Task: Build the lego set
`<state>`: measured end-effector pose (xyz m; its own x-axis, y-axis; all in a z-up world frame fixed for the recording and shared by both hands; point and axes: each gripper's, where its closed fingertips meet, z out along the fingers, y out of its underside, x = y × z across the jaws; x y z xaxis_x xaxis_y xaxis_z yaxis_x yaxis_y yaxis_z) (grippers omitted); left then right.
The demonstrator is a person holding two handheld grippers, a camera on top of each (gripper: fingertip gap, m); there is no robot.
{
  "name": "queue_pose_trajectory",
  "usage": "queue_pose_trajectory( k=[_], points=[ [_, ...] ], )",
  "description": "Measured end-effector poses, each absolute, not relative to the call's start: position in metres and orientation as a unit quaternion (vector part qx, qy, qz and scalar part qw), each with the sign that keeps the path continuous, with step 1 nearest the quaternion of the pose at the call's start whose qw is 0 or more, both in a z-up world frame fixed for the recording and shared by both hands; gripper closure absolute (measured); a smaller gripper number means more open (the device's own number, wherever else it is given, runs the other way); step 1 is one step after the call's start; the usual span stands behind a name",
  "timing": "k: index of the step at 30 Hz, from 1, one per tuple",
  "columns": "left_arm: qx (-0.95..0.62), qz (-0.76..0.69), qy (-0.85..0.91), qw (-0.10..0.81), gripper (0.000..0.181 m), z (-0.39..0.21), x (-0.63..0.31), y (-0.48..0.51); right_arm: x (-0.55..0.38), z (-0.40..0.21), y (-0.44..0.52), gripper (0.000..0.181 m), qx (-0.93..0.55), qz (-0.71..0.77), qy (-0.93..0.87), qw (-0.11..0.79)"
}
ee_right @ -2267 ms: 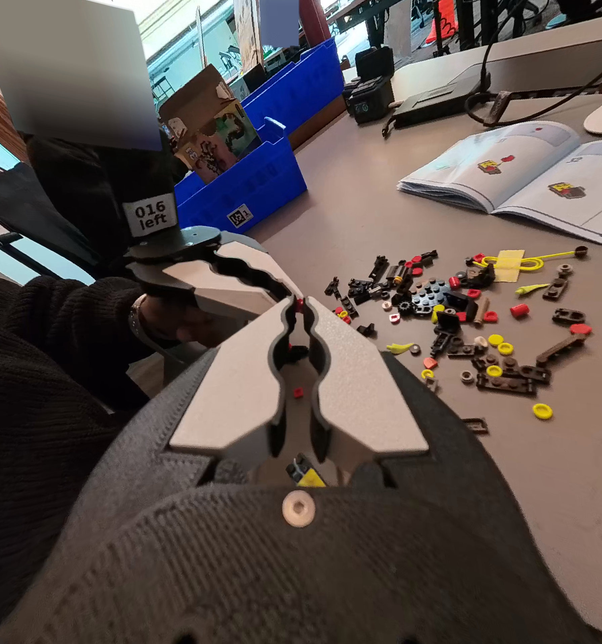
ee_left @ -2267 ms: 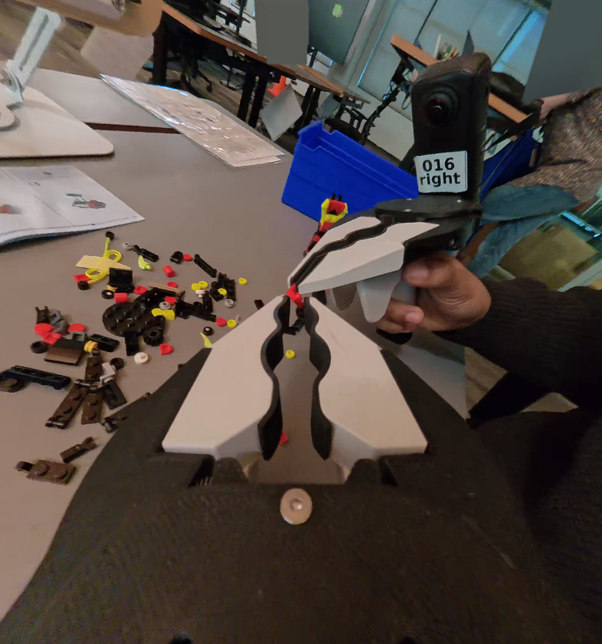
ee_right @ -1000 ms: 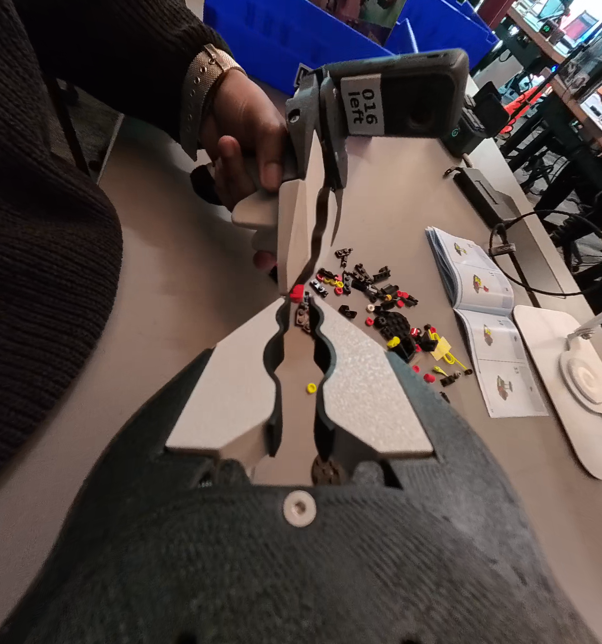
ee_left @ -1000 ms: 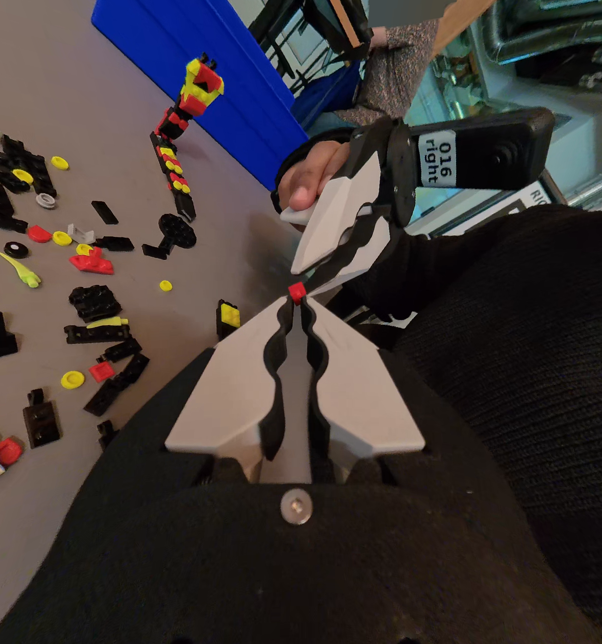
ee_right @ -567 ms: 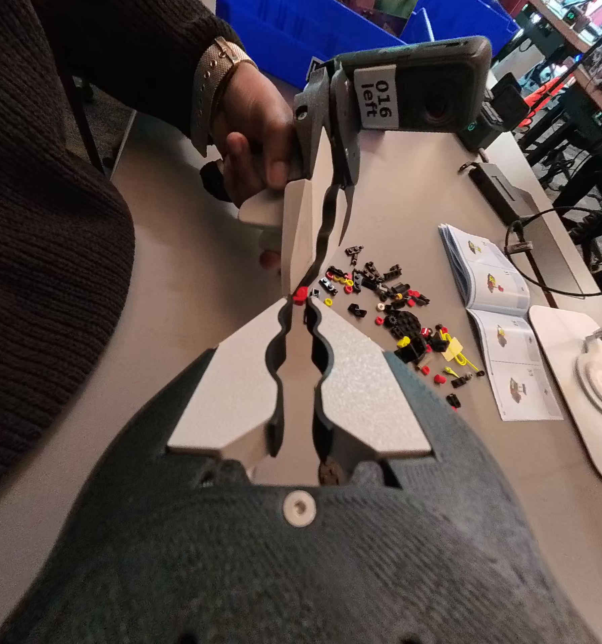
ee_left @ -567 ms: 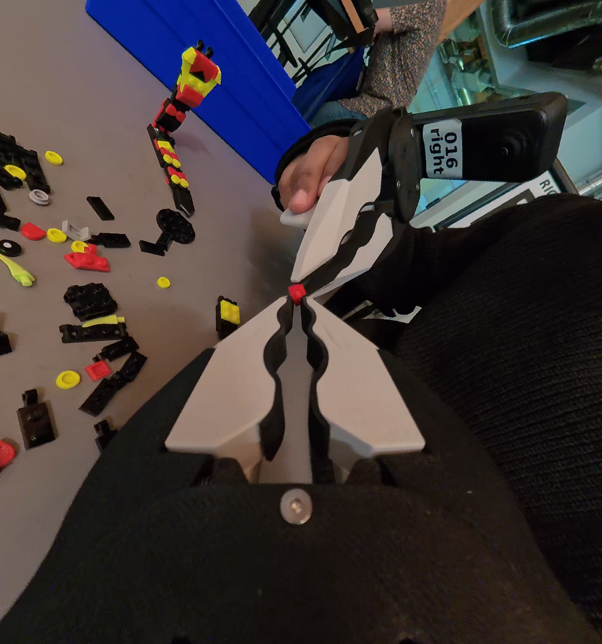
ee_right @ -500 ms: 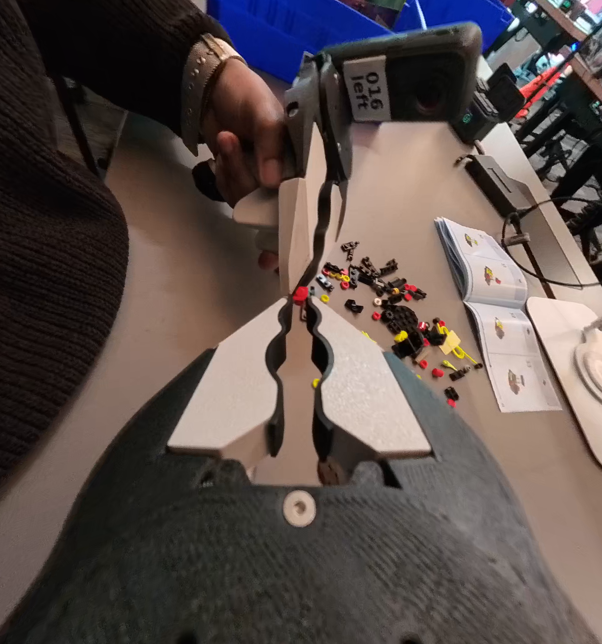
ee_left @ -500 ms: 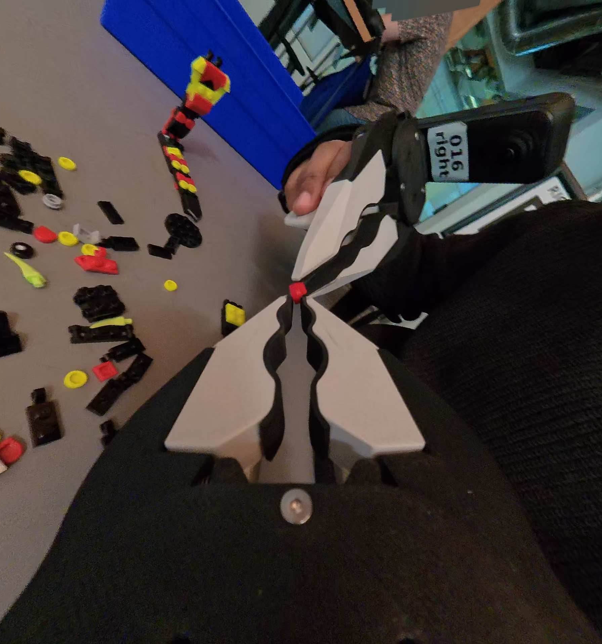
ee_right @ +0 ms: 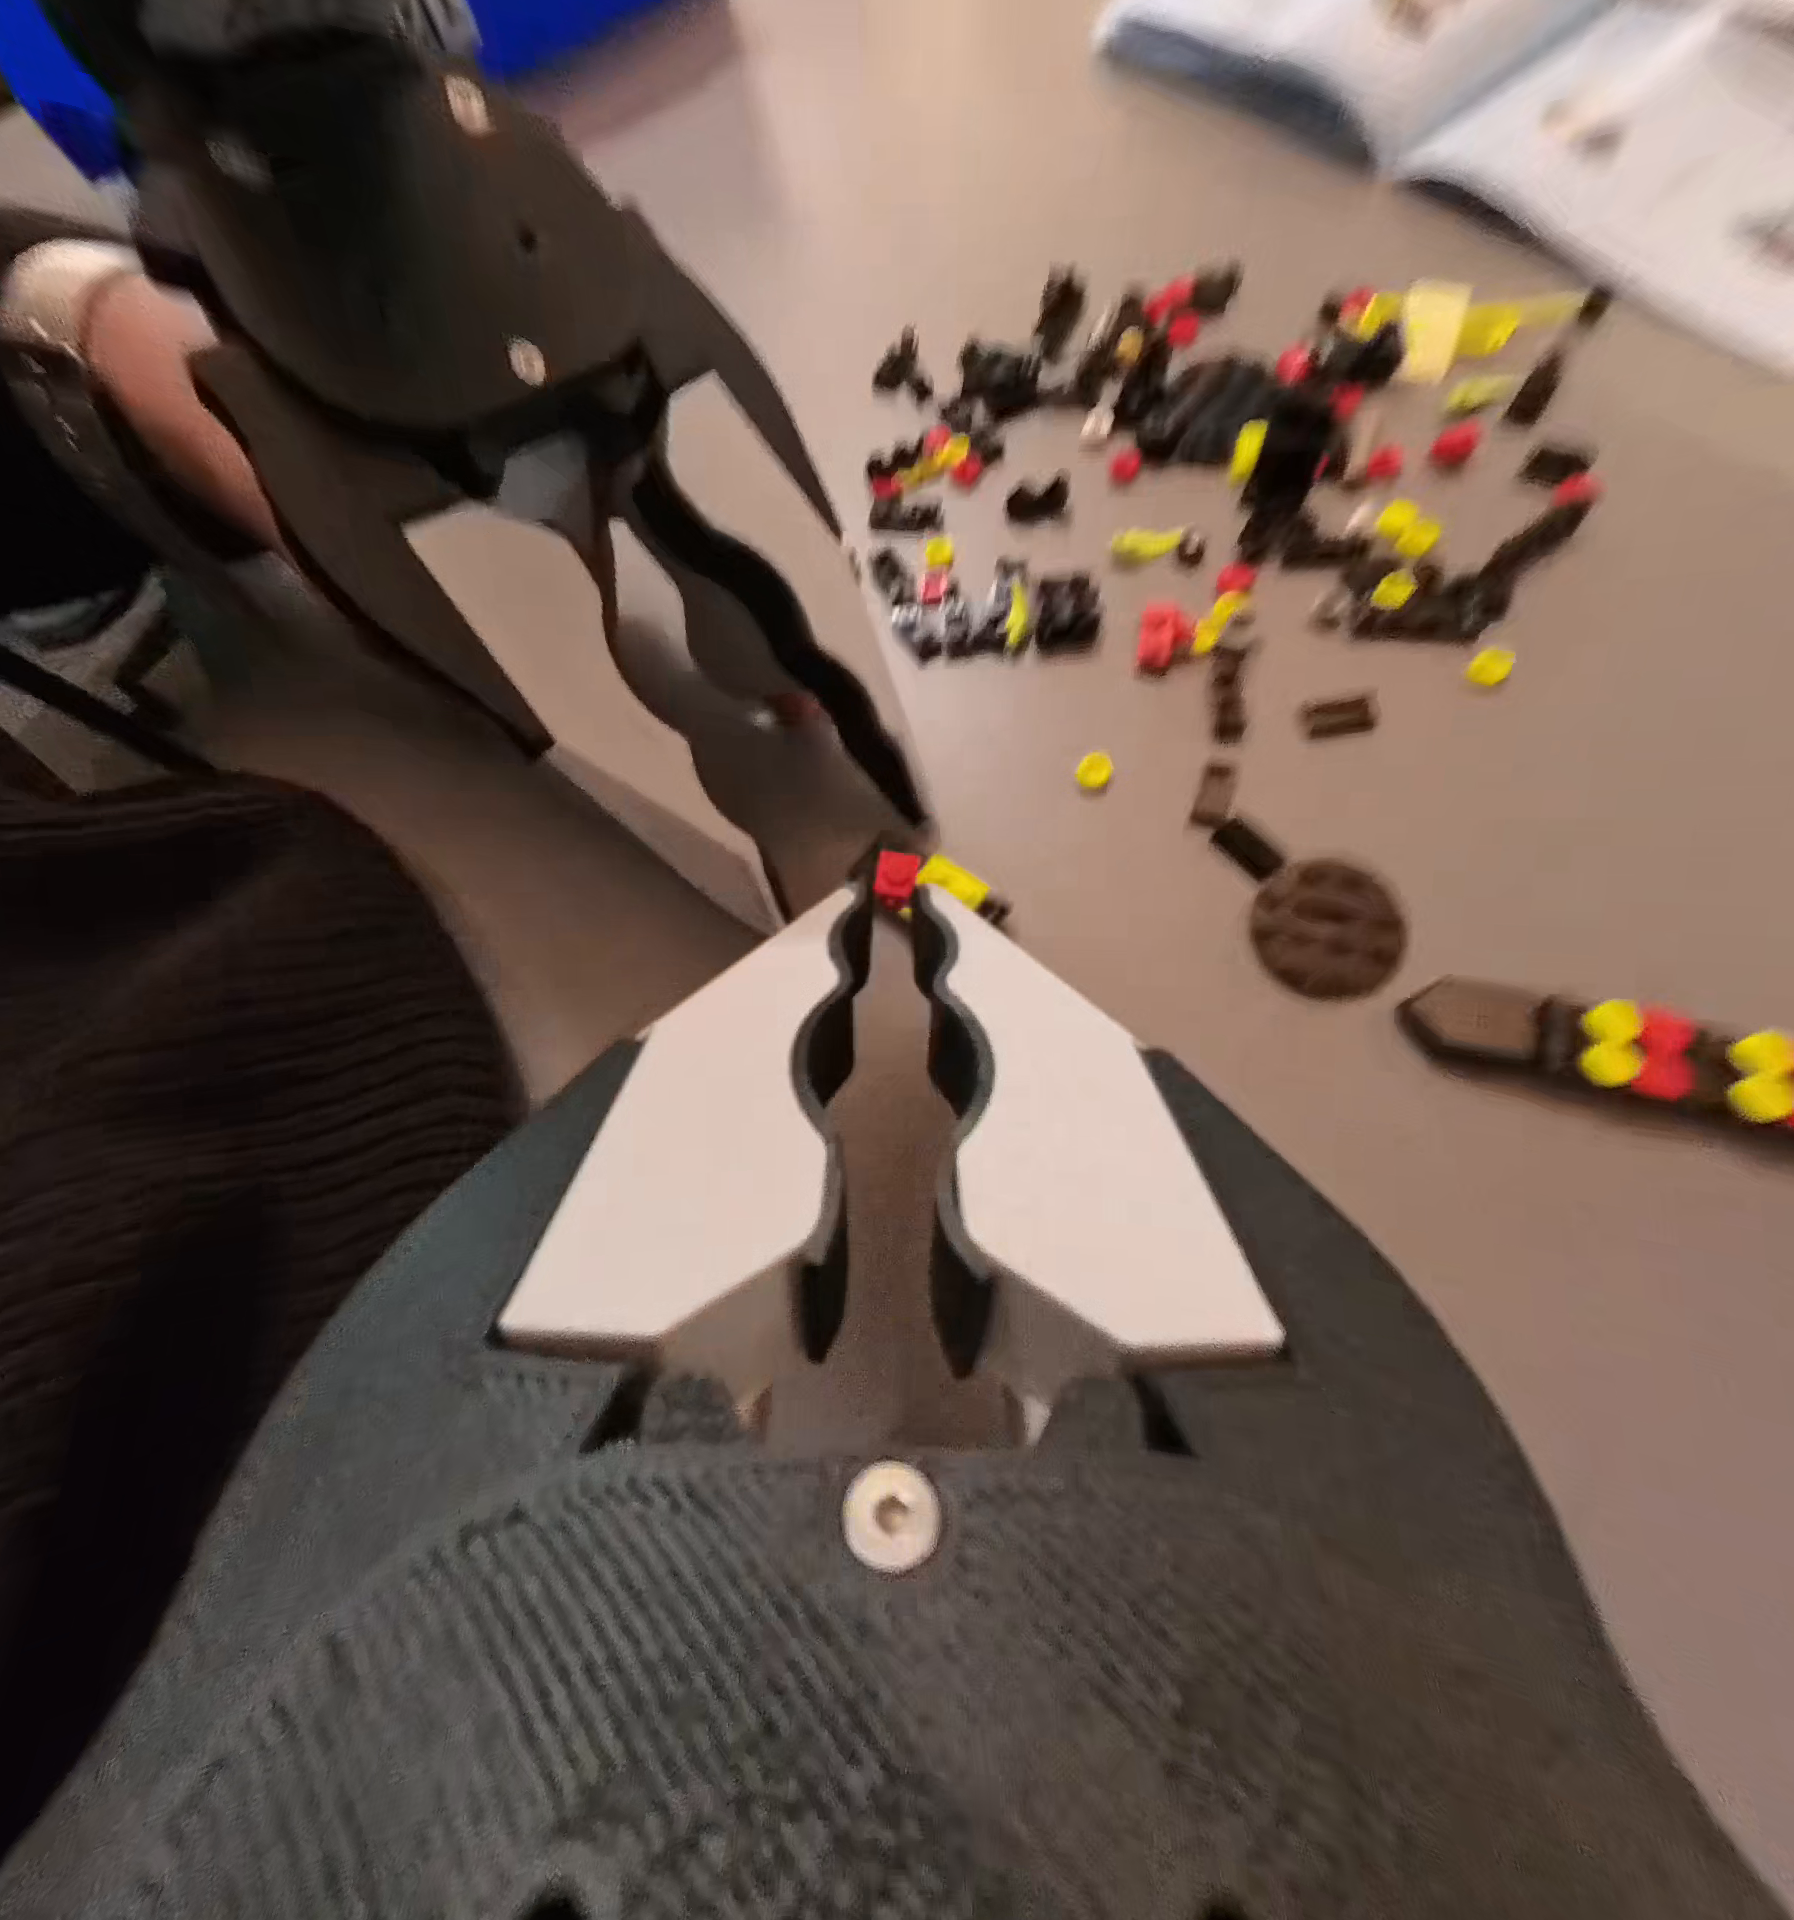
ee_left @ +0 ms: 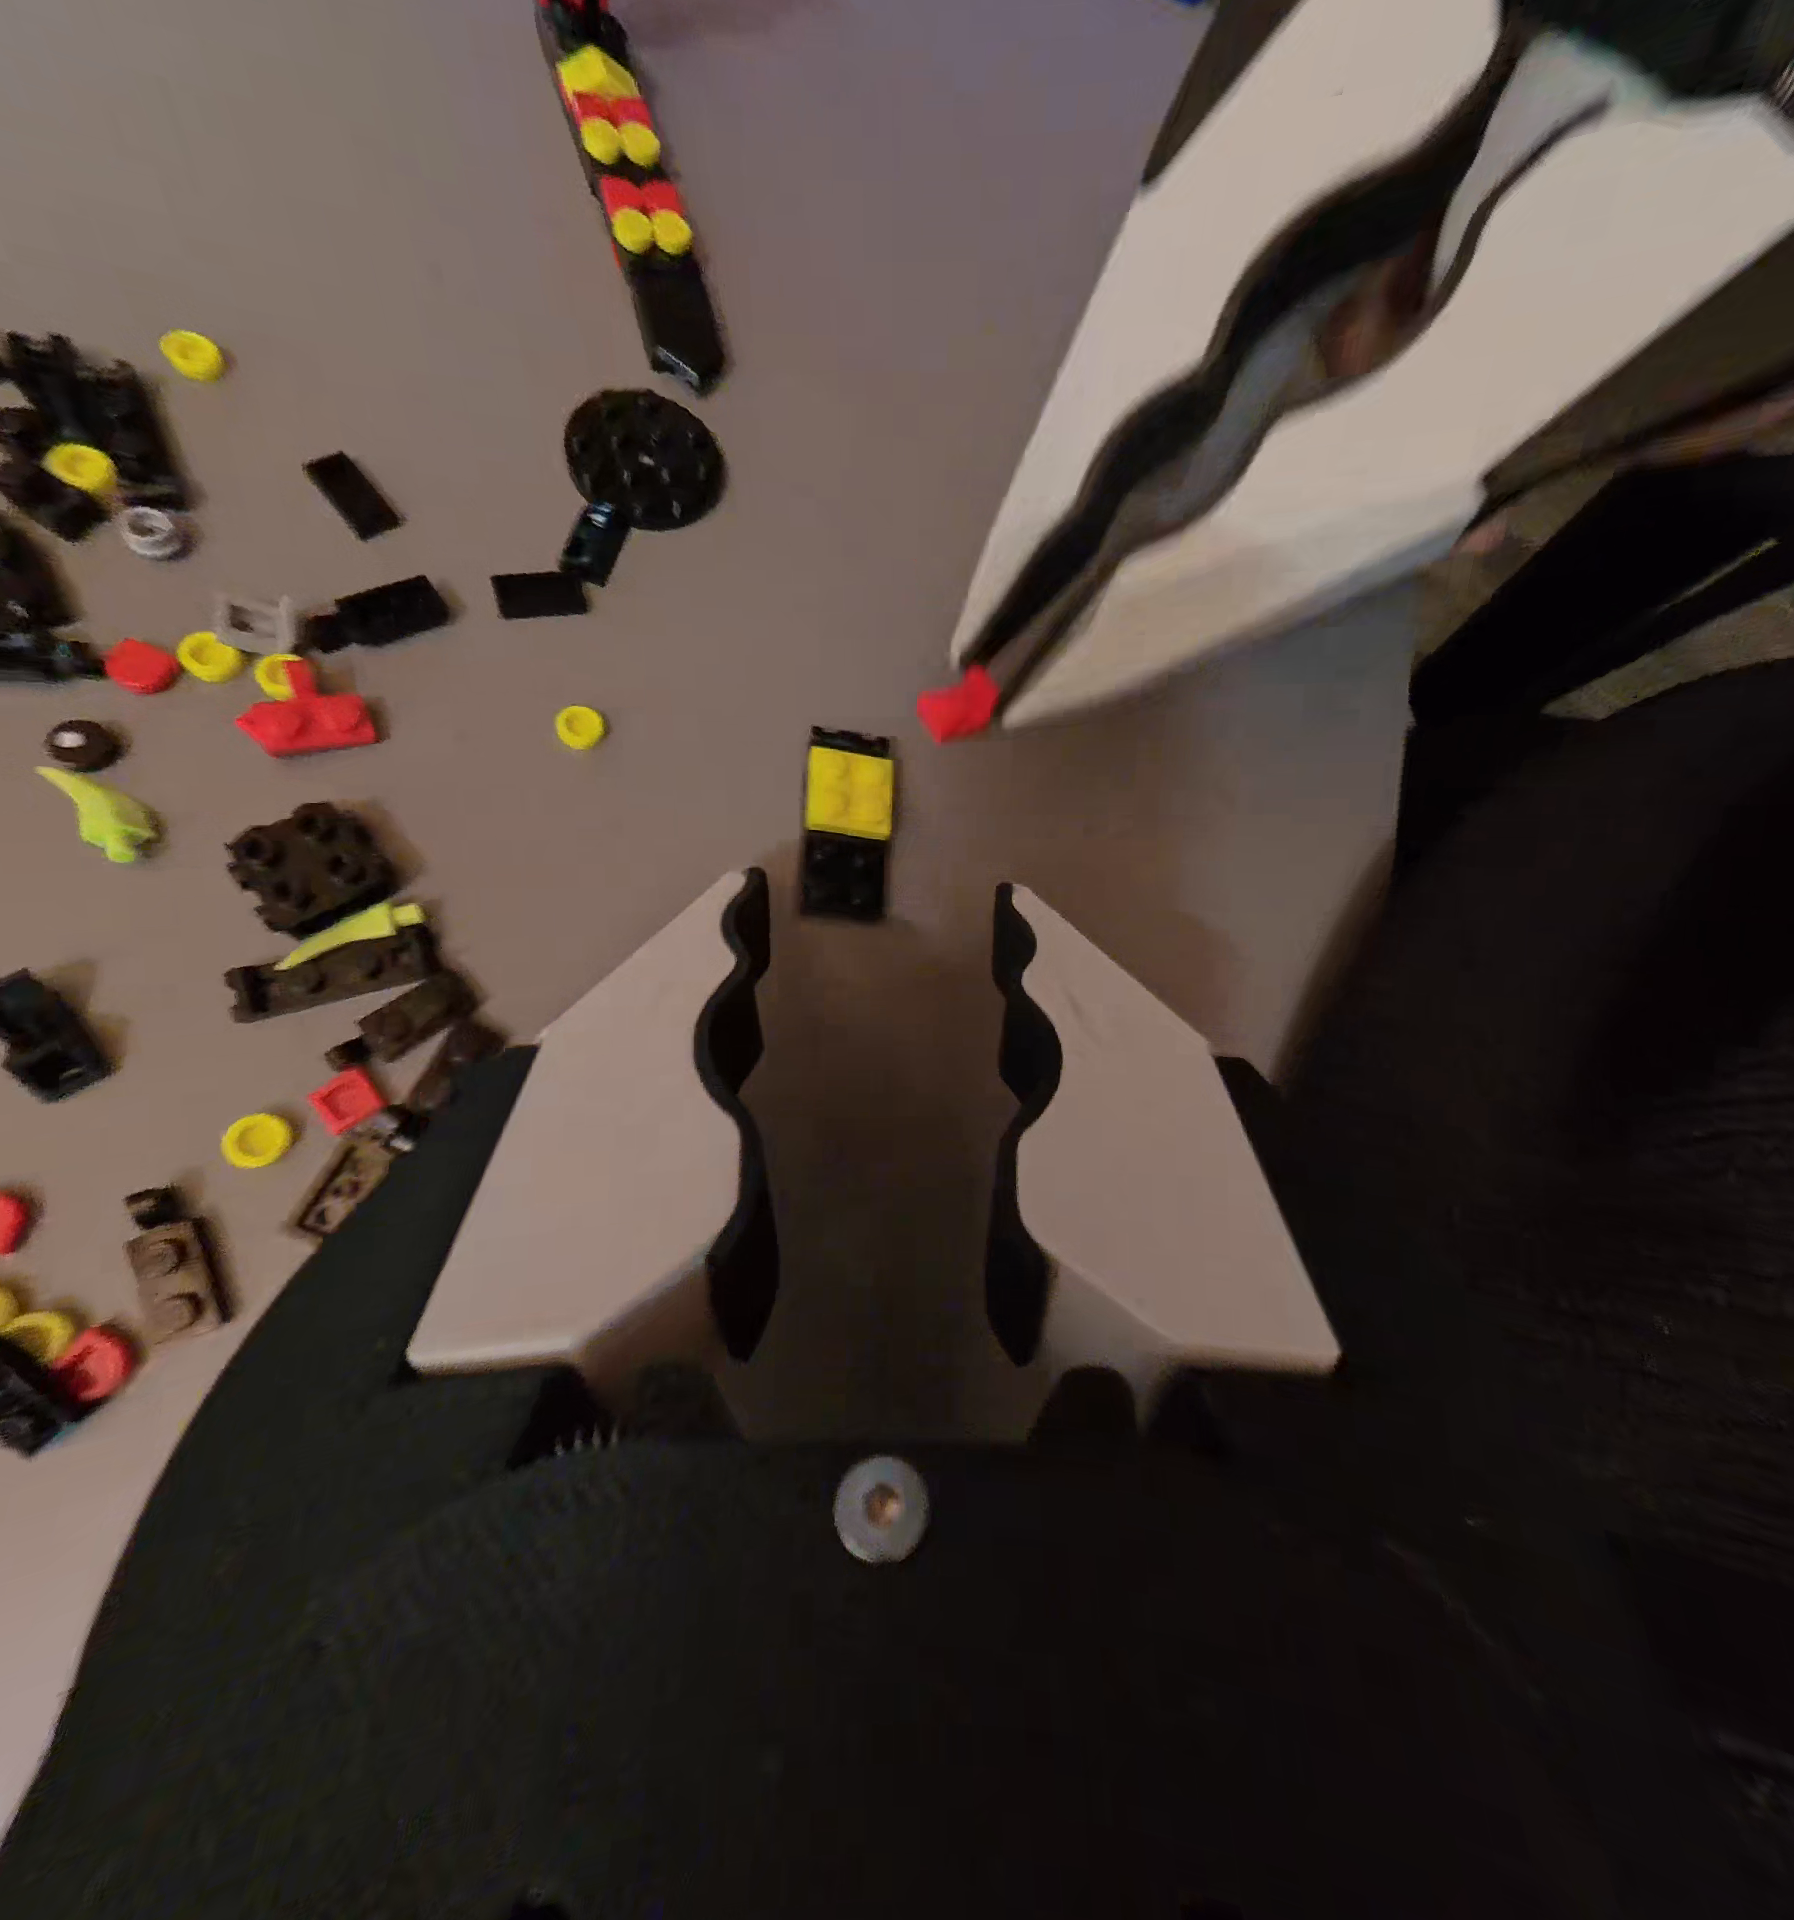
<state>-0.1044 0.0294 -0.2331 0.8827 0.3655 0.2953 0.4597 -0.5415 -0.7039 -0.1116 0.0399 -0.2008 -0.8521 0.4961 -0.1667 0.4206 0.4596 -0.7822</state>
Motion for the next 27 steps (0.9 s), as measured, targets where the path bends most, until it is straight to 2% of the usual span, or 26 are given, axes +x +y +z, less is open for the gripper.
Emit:
queue_pose_trajectory(
  k=[10, 14, 27],
  points=[
    [-0.842, -0.144, -0.279, 0.438, 0.160, -0.225, -0.096, 0.037, -0.101, -0.224, 0.043, 0.176, -0.248, 0.382, -0.888, 0.059],
    [-0.812, -0.177, -0.330, 0.447, 0.160, -0.224, -0.105, 0.035, -0.105, -0.222, 0.045, 0.176, -0.226, 0.377, -0.896, 0.064],
    [-0.804, -0.197, -0.366, 0.426, 0.179, -0.229, -0.110, 0.035, -0.104, -0.225, 0.038, 0.176, -0.140, 0.342, -0.922, 0.111]
  ],
)
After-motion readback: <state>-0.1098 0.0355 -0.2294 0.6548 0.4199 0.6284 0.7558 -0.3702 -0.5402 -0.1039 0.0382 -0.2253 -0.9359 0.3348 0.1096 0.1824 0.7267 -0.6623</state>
